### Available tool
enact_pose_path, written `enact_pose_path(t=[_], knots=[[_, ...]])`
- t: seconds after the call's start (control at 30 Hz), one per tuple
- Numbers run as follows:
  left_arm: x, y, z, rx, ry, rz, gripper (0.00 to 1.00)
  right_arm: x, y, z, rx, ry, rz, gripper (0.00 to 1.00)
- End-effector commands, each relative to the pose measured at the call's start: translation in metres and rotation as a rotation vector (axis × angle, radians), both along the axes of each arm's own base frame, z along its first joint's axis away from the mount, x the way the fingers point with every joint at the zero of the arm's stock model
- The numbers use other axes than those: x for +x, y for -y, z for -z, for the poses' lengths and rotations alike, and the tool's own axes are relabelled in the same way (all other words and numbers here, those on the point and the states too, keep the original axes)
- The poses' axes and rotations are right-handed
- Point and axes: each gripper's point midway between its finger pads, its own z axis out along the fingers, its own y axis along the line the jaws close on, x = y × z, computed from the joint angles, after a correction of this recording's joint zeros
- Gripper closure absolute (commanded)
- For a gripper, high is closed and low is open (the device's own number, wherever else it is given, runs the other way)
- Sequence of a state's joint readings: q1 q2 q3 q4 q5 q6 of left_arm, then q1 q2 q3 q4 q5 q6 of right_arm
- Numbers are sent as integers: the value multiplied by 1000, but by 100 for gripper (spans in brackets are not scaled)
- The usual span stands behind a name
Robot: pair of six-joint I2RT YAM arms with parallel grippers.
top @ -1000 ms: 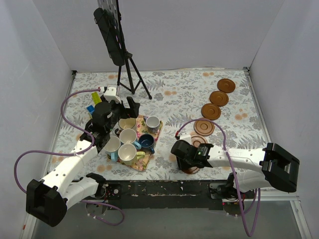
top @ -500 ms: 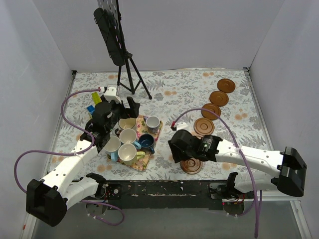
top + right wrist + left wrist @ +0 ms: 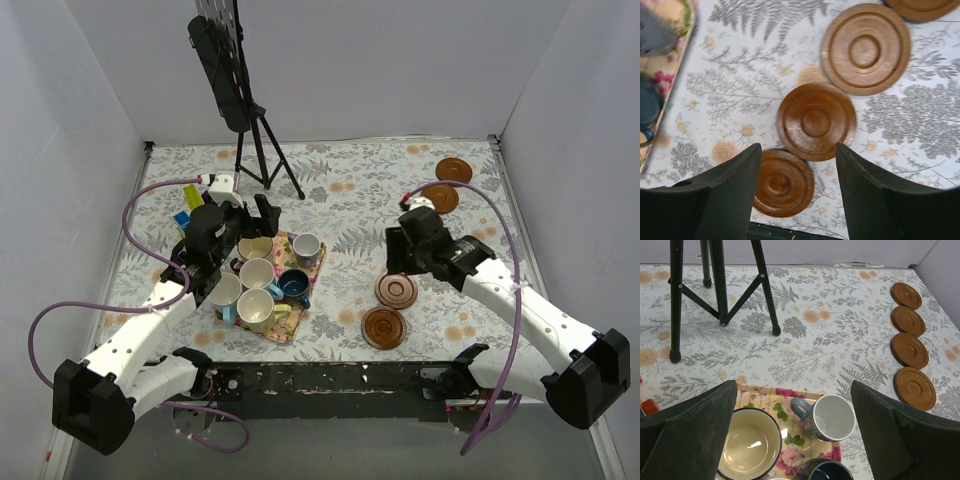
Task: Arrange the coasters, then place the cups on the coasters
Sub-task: Move the coaster to the center of the board, then pick up the cup from the tray.
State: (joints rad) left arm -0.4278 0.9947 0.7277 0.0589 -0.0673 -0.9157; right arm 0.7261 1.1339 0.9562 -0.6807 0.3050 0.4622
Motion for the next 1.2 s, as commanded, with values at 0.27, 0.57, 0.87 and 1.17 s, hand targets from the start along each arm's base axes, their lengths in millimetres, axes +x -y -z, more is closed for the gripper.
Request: enact_pose_path(t=[0.27, 0.57, 0.87, 1.17], knots=[[0, -2, -4, 4, 12, -13, 2, 51, 66, -25, 142, 153, 136, 35], [3, 0, 2, -2, -21, -17, 2, 58, 41, -35, 241, 184, 36, 39], [20, -38, 52, 123, -246, -267, 6, 57, 1, -37, 255, 180, -68, 43], [-21, -69, 57, 23, -418, -337, 15, 57, -8, -24, 230, 164, -105, 43]])
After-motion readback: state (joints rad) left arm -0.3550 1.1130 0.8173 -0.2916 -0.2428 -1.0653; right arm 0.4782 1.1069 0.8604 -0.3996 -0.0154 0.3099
